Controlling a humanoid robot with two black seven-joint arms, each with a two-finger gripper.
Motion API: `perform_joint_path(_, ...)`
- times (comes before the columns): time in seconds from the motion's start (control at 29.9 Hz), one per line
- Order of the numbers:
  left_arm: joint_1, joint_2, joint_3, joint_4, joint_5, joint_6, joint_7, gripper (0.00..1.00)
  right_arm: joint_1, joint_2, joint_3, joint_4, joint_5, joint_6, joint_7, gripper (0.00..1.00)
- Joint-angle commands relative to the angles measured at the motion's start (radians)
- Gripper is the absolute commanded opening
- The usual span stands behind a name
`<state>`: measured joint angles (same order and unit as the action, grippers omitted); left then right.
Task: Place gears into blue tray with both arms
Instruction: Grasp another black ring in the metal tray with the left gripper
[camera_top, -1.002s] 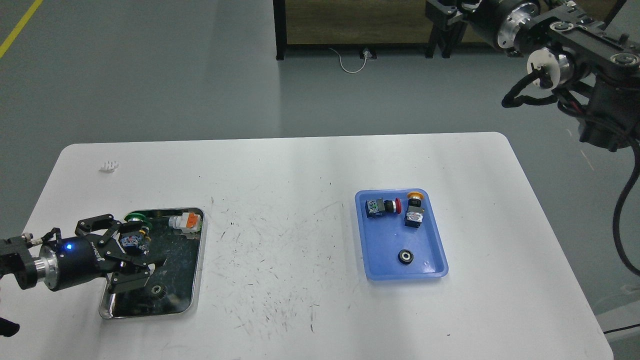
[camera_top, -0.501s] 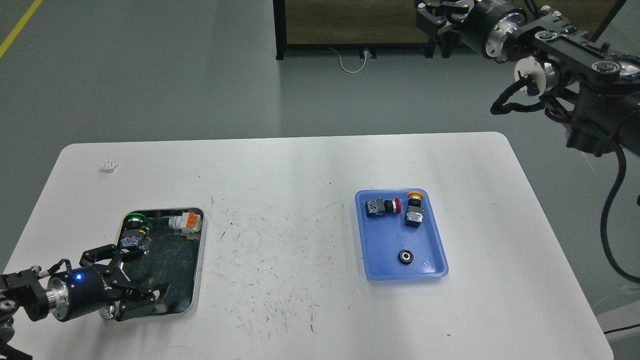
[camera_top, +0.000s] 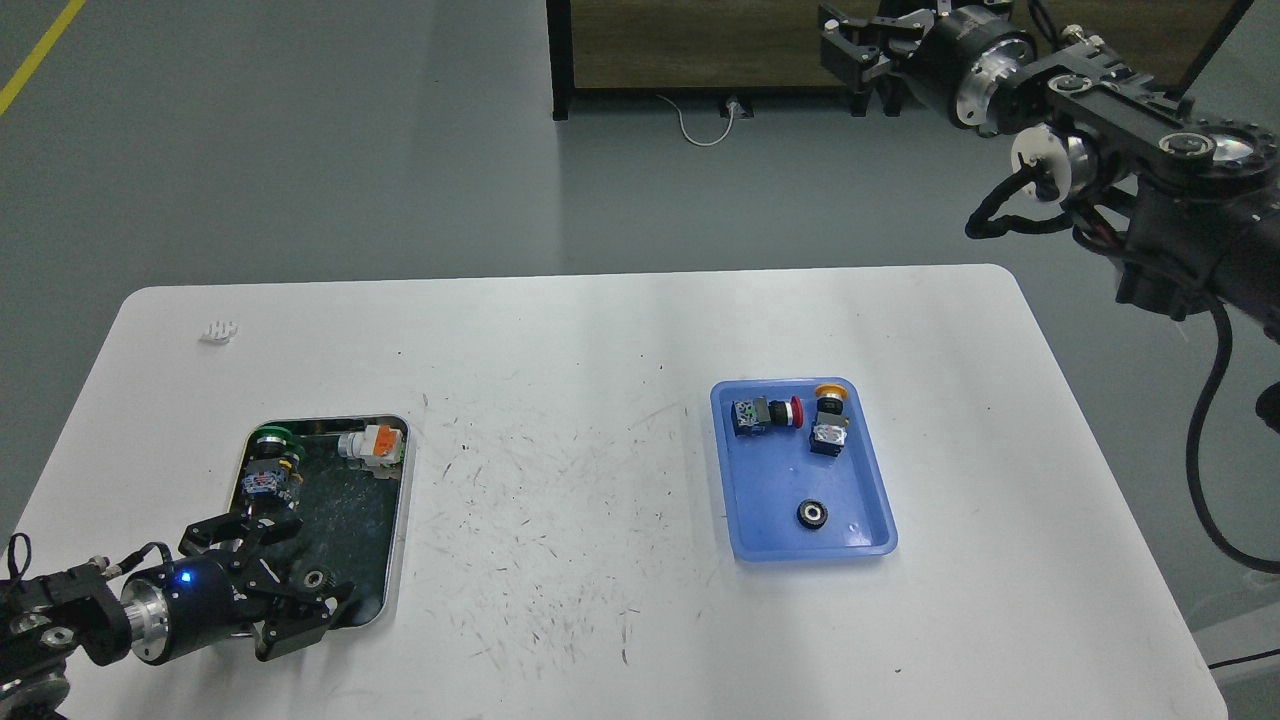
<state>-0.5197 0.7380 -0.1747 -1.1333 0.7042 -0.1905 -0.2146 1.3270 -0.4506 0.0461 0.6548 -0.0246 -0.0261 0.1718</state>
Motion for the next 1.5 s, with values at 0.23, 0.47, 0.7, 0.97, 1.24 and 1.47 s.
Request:
perform_joint_path(0.23, 0.003, 0.004, 0.029, -0.002, -0.003, 0.020, 0.004, 0.84, 0.003, 0.001, 0.001, 0.000, 0.000, 0.000, -0.002, 0.87)
perform_joint_path(0.47, 0.004, 0.008, 0.029, -0.002, -0.006, 0.019, 0.020, 0.80, 0.003, 0.001, 0.001, -0.001, -0.001, 0.000, -0.002, 0.87)
perform_joint_path(0.7, 0.003, 0.006, 0.029, -0.002, -0.008, 0.020, 0.037, 0.73, 0.003, 0.001, 0.001, -0.001, -0.001, -0.002, -0.002, 0.87)
perform_joint_path(0.97, -0.002, 0.008, 0.026, -0.002, -0.011, 0.017, 0.046, 0.58, 0.003, 0.001, 0.001, -0.001, -0.001, -0.002, -0.002, 0.87)
perform_joint_path(1.24, -0.003, 0.008, 0.024, -0.003, -0.011, 0.016, 0.047, 0.44, 0.005, 0.007, 0.001, -0.001, -0.001, -0.002, -0.002, 0.87)
perform_joint_path(1.47, -0.003, 0.011, 0.024, -0.005, -0.011, 0.014, 0.046, 0.36, 0.008, 0.007, 0.001, -0.001, -0.001, -0.002, -0.002, 0.88)
